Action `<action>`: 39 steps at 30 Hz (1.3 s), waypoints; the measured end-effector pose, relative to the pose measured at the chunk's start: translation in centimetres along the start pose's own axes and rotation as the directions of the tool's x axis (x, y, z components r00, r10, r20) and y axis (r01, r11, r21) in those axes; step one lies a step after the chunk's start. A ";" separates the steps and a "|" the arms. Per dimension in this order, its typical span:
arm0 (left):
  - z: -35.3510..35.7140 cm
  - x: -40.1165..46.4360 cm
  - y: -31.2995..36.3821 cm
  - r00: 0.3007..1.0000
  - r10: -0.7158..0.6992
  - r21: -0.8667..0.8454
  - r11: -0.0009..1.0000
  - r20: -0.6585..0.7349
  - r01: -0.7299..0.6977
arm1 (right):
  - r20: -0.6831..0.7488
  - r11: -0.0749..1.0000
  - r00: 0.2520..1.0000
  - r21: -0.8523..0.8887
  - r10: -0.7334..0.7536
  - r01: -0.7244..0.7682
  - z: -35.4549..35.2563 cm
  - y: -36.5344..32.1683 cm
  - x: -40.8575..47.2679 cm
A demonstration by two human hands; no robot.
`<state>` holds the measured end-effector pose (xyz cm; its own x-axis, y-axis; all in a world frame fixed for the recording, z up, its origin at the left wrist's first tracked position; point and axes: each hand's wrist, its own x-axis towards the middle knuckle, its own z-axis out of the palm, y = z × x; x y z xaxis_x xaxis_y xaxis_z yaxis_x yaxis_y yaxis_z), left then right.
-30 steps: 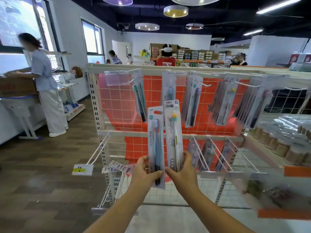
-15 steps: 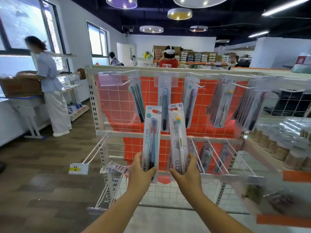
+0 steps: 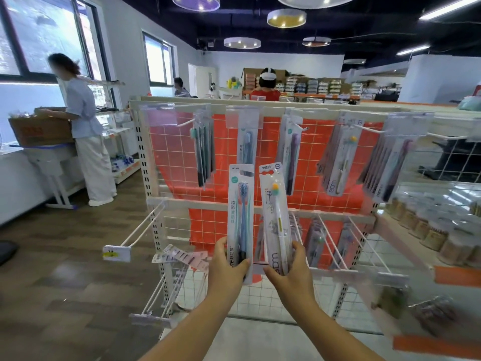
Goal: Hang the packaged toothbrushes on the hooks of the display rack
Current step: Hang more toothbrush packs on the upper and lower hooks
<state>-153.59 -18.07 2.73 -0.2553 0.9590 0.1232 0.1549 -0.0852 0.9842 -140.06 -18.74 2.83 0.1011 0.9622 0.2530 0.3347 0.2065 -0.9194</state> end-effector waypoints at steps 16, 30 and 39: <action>-0.7 4.5 2.6 1.000 0.028 -0.073 0.997 0.013 -0.027 | -0.050 0.999 0.999 -0.038 -0.010 0.008 1.6 -1.8 3.1; 0.5 8.0 6.3 0.989 0.136 -0.101 0.986 0.050 -0.130 | -0.095 0.999 0.995 -0.016 0.035 -0.037 0.7 -1.2 4.5; 1.1 9.1 4.6 0.960 0.250 0.215 0.938 0.128 -0.272 | -0.112 0.997 0.992 -0.043 0.054 -0.059 0.5 0.0 4.9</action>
<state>-154.21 -9.40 8.25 -0.0843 0.9338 0.3476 0.4202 -0.2830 0.8622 -140.01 -13.98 3.90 0.2231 0.9462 0.2346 0.3678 0.1411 -0.9191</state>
